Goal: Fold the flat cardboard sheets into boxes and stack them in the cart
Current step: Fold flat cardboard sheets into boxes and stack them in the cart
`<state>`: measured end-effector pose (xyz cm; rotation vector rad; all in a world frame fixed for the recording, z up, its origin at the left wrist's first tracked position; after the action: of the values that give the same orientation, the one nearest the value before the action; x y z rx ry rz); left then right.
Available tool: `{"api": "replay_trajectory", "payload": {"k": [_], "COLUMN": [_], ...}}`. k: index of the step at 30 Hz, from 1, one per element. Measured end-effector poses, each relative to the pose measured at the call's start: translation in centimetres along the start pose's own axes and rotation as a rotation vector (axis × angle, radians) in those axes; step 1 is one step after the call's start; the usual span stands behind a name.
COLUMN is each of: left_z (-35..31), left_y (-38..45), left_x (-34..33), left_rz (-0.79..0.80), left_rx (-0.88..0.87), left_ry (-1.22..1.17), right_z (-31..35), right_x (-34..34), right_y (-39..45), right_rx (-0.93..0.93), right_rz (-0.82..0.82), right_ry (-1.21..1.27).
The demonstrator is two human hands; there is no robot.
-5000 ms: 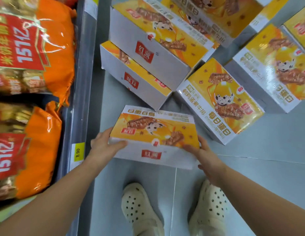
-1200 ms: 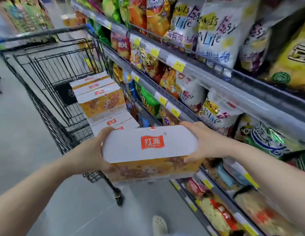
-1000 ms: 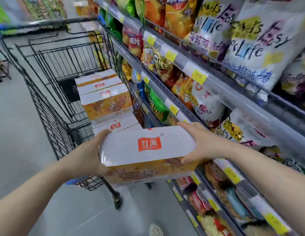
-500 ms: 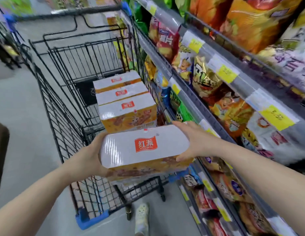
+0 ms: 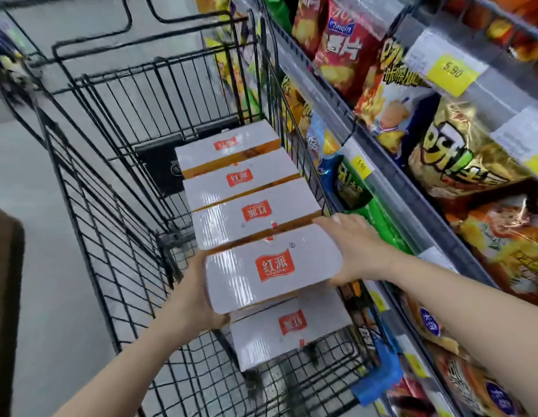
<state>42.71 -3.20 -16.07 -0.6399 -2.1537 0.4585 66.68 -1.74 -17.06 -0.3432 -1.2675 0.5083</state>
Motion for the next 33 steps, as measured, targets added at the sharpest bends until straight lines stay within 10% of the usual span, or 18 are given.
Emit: {"api": "replay_trajectory", "payload": {"k": [16,26,33], "left_z": [2.5,1.1,-12.5], "left_y": [3.9,3.4,1.3], "left_x": [-2.1,-0.6,0.4], "left_rz": [0.009,0.266,-0.106], "left_rx": [0.091,0.231,-0.279], "left_ry": [0.018,0.673,0.689], "right_z": [0.0,0.1,-1.3], "right_x": [-1.3,-0.8,3.6], "right_y": [2.6,0.5,-7.5], "right_rx": [-0.132,-0.082,-0.121], "right_rz": [0.014,-0.004,-0.269], "right_ry": [-0.203,0.103,0.549]}}
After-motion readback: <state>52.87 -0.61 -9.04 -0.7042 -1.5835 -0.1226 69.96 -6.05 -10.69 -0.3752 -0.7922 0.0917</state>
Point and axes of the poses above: each hand's wrist, its own y-axis towards the middle knuckle, its own x-axis out of the back of the hand, z = x × y, the point moved 8 cm from there along y, towards the middle knuckle, and after that the axes turned 3 degrees about z, right-handed, at the moved point
